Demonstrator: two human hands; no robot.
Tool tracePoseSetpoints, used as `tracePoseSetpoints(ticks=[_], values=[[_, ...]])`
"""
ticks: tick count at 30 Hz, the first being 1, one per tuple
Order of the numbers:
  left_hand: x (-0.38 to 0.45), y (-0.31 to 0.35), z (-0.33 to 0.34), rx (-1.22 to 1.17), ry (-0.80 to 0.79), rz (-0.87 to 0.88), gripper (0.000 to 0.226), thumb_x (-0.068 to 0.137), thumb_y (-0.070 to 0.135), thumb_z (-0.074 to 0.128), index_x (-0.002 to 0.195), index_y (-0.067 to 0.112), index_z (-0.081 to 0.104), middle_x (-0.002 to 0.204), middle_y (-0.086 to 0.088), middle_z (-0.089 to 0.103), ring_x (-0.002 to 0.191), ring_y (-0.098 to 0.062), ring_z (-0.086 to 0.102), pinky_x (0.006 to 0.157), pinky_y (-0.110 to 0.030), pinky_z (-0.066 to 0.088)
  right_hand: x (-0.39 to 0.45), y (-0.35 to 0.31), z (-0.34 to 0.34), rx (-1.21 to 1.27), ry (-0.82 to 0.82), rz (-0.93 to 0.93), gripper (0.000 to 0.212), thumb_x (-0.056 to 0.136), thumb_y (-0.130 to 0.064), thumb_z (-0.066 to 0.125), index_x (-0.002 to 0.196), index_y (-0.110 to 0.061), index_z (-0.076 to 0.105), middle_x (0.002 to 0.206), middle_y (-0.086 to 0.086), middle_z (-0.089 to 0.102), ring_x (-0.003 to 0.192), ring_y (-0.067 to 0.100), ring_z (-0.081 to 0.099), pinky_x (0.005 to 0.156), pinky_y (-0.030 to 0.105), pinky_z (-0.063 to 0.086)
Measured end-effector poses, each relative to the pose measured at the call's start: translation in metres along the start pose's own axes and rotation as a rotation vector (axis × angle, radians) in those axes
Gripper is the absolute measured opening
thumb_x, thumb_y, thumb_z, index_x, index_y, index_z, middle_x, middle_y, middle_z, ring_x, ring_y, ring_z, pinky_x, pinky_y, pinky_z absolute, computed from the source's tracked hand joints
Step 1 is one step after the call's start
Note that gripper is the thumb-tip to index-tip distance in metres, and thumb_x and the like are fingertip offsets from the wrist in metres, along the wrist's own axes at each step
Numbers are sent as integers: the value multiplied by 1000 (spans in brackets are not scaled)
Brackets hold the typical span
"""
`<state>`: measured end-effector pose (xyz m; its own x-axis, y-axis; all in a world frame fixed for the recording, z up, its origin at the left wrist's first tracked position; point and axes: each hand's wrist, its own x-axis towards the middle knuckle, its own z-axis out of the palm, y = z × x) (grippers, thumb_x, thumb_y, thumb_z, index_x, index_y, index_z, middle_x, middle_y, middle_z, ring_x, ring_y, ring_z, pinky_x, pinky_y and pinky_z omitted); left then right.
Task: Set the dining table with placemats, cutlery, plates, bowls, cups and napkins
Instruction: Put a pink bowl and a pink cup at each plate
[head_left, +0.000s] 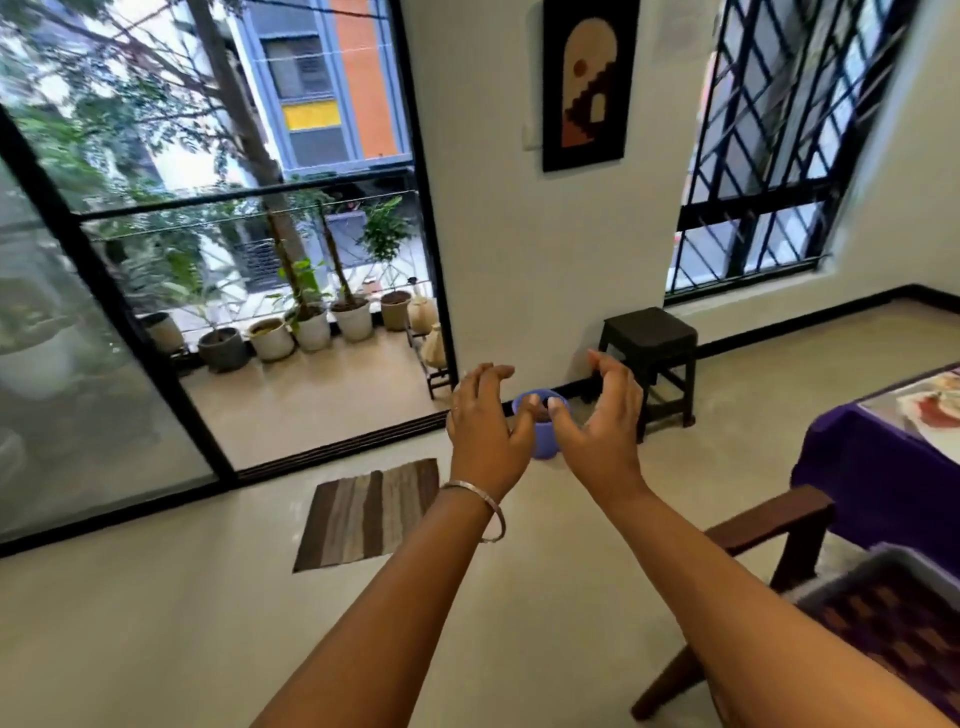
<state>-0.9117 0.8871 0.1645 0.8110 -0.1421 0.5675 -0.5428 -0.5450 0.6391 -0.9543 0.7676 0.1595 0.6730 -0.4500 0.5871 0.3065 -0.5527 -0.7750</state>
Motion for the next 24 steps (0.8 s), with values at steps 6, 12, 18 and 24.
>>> tracePoseSetpoints(ticks=[6,12,18,24], values=[[114,-75,69,-75,-123,105,54,82,50,44,118,12,58,119,-8,56,112,-25,53,95,-40,44,92,84,65,-37,100,42,56,81,-8,69,131,-10,44,127,4,44,119,12,41,101,31,39],[243,-120,128,-53,-306,221,49,85,47,47,124,17,53,127,-3,52,118,-21,49,99,-36,41,184,137,118,-125,290,134,55,81,-5,70,130,-5,46,128,9,45,120,19,44,100,32,39],[313,-94,234,-201,-528,413,48,85,45,46,120,13,54,124,-6,54,118,-26,48,101,-40,40,235,191,99,-330,519,148,54,74,-13,65,125,-3,49,120,8,48,114,17,44,98,35,41],[305,-28,343,-384,-708,586,51,83,50,42,116,13,56,116,-5,56,106,-27,55,95,-41,43,240,237,17,-520,703,281,56,72,-10,64,126,-8,48,121,2,46,113,17,45,102,38,41]])
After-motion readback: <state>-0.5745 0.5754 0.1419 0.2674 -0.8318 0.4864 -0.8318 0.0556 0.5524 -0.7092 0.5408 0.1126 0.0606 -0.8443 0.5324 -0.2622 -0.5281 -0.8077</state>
